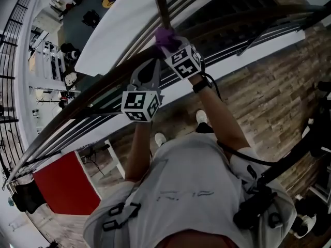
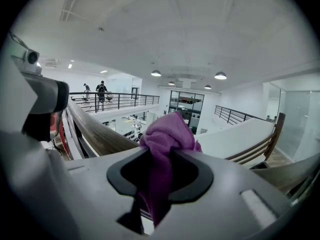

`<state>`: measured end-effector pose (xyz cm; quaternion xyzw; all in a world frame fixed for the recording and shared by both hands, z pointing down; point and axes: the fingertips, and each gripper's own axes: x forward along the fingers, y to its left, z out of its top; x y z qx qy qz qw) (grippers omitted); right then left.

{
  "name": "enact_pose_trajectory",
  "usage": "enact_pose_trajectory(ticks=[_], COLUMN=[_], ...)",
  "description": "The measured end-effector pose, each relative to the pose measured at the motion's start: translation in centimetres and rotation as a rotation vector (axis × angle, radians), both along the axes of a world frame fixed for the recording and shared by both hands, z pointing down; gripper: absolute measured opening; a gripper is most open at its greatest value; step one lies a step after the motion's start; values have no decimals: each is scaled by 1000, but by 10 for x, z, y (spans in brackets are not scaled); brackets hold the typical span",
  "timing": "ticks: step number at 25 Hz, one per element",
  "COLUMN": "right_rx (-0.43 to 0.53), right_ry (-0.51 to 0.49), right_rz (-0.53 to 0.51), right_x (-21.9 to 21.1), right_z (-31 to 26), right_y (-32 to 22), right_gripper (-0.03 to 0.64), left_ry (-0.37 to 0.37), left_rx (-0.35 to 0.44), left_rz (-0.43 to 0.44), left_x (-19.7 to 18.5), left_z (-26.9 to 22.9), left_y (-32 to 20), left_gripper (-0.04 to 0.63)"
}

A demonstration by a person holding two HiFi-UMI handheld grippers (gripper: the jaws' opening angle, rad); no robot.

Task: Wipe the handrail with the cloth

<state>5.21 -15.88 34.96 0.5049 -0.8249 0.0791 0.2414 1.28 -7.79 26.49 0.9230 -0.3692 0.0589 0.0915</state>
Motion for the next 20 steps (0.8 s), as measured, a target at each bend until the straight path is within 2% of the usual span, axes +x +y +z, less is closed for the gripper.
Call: enact_pose_trajectory(ticks=[15, 20], right_rx=[40, 44], right_ry=[-12, -24], right_rz=[108, 120], right_x=[118, 145], right_z=[-3, 2], right_y=[-5, -3], right_gripper=[106, 106], left_ry=[17, 14], left_rx=[-33, -42], left_rz=[142, 152], left_x=[115, 144], left_z=[13, 16], left_y=[-1, -3], left_gripper=[2, 2])
